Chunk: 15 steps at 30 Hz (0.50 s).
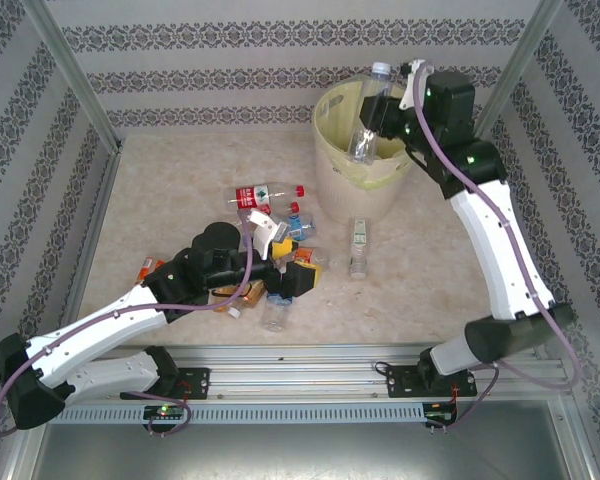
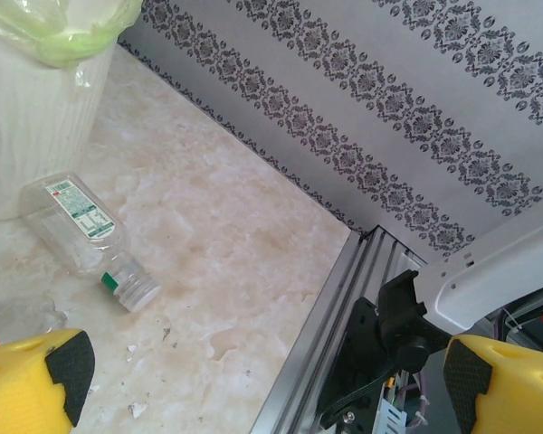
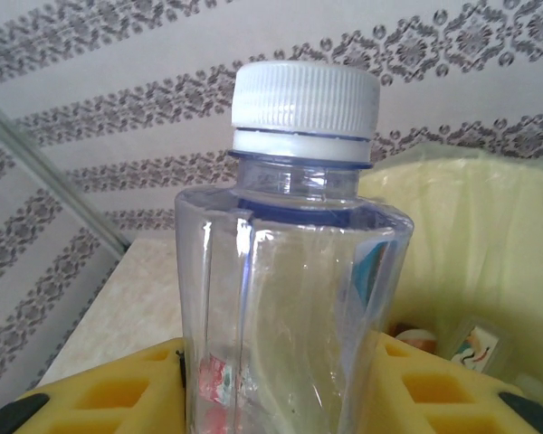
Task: Put the plastic bottles in the bin
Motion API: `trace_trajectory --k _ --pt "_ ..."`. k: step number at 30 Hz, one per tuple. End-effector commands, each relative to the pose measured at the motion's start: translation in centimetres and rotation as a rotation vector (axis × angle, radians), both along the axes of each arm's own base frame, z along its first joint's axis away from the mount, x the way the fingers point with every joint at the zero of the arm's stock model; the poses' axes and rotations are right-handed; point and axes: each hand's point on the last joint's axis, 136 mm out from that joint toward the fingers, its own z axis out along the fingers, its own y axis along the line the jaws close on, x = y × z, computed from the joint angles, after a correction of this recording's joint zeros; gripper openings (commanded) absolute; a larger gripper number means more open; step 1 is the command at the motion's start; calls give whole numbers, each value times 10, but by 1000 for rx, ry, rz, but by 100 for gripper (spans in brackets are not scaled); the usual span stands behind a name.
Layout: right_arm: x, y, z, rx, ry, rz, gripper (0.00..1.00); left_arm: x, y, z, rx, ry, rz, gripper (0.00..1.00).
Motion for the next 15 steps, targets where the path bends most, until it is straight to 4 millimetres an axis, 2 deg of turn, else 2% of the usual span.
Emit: trace_trajectory --k 1,6,10,15 --pt "17 -7 12 -16 -27 -16 44 2 -2 12 -56 -3 1 100" --pt "50 -12 5 -47 -2 -58 44 0 1 7 -48 11 6 100" --pt "72 -18 -14 -102 38 -101 44 -1 5 5 -45 15 16 100" --pt "87 -34 -44 -168 126 -141 44 -1 6 1 -33 27 21 100"
